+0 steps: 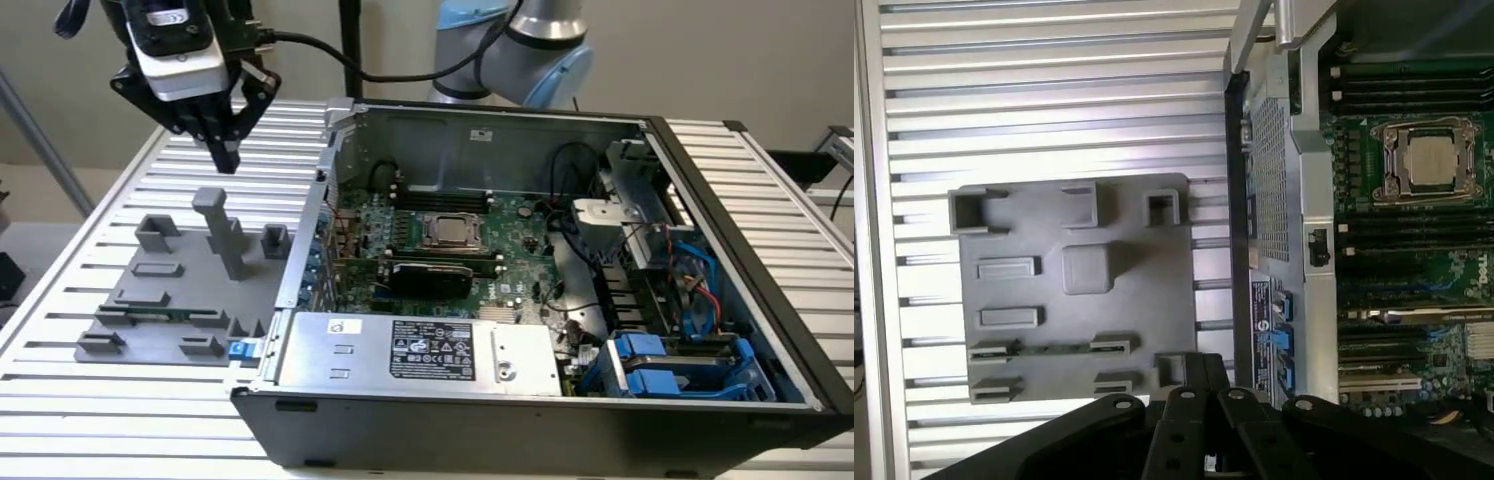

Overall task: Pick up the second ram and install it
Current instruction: 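Reach for the second ram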

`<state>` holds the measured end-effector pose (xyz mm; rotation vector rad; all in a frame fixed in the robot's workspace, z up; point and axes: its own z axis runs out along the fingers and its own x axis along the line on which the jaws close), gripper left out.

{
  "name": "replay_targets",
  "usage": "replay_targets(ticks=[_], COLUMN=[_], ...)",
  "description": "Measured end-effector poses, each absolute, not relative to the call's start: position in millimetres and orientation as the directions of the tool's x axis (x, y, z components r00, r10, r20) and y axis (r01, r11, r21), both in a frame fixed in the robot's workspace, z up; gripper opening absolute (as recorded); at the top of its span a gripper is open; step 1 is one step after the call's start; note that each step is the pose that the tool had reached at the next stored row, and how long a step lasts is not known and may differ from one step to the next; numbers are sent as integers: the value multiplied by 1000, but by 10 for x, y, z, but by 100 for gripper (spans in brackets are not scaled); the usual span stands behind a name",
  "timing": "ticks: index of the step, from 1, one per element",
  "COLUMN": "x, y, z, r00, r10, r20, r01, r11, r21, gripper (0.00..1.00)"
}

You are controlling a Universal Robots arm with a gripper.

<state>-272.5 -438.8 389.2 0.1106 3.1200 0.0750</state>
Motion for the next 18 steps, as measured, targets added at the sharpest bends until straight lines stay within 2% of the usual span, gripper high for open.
replay_targets(ticks=[18], x=[-3471], y=[-4585], z=[3772], r00=[-997], r10=[71], r20=[-12], r01=[70], r11=[996], r21=[48], gripper=[11])
